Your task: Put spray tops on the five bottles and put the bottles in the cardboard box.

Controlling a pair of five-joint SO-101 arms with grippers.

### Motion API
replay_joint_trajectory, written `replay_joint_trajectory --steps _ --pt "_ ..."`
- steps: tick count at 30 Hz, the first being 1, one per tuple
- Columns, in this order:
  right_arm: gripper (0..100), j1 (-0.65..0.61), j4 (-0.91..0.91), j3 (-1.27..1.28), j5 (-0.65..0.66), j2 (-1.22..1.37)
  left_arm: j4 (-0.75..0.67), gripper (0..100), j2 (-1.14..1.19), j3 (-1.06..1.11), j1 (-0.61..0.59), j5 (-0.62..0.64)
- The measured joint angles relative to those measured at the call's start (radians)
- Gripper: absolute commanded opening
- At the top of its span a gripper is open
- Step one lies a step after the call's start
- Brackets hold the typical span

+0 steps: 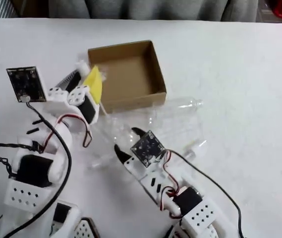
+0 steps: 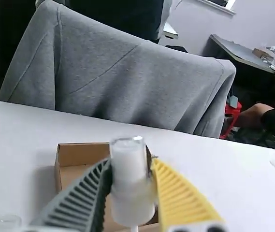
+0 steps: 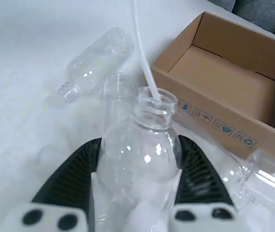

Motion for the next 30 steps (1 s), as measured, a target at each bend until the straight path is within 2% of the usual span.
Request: replay_joint_trajectory --steps 13,21,30 --pt "1.5 0.000 0.000 0.000 0.000 0.000 0.000 2 0.000 0.058 0.109 0.000" --pt "1.5 0.023 0.000 0.000 0.000 0.000 -0.107 2 0.000 0.199 0.137 0.003" --pt "1.5 0.032 0.000 0.000 0.000 0.000 -0.130 2 0.000 0.244 0.221 0.000"
